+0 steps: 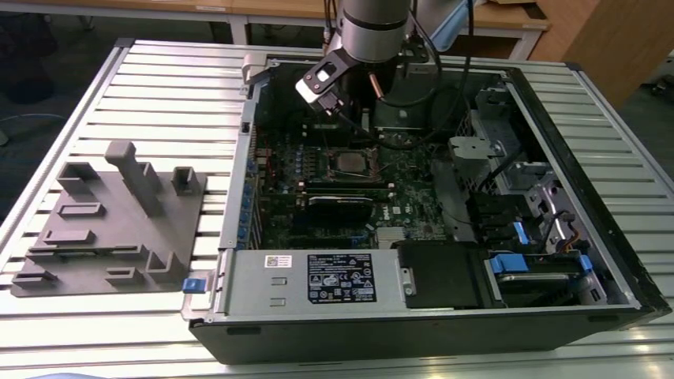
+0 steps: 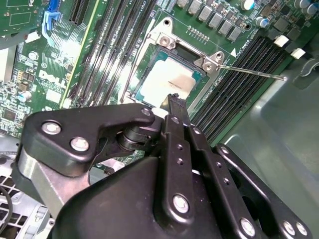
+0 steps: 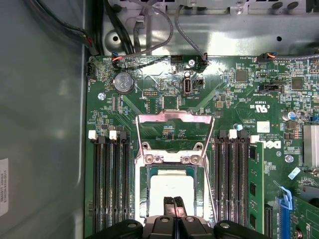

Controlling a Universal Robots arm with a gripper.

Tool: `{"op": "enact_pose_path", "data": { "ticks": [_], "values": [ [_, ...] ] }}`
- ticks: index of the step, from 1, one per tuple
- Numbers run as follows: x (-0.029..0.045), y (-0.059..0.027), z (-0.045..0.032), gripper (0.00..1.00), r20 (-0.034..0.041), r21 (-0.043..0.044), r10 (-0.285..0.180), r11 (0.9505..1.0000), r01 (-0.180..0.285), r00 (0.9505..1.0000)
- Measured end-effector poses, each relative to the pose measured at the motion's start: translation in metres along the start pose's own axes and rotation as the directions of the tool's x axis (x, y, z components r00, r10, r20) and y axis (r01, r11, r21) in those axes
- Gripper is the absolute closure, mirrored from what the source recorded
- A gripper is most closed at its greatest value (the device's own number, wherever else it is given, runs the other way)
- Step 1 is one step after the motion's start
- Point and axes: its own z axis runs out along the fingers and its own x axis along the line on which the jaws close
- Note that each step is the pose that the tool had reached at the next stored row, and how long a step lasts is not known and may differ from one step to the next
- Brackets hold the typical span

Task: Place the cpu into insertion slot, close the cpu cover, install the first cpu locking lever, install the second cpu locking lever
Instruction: 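Close the cpu cover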

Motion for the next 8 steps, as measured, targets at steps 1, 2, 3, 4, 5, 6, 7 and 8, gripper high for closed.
{"op": "enact_pose_path", "data": {
  "ticks": [1,2,3,4,5,6,7,8],
  "values": [
    [0.0,0.0,-0.001,0.89,-0.0001,0.0,0.0,1.0,0.0,1.0],
    [0.0,0.0001,-0.0021,0.89,-0.0001,-0.0001,0.0,1.0,0.0,1.0],
    [0.0,0.0001,-0.0036,0.89,0.0,0.0,0.0,1.0,0.0,1.0],
    [0.0001,0.0001,-0.0049,0.89,0.0,0.0,0.0,1.0,0.0,1.0],
    [0.0001,0.0001,-0.0061,0.89,-0.0001,0.0,0.0,1.0,0.0,1.0],
    [0.0001,0.0002,-0.0071,0.89,0.0,0.0,0.0,1.0,0.0,1.0],
    [0.0001,0.0002,-0.0079,0.89,-0.0001,0.0,0.0,1.0,0.0,1.0],
    [0.0001,0.0002,-0.0081,0.89,-0.0003,-0.0001,0.0,1.0,0.0,1.0]
  ]
}}
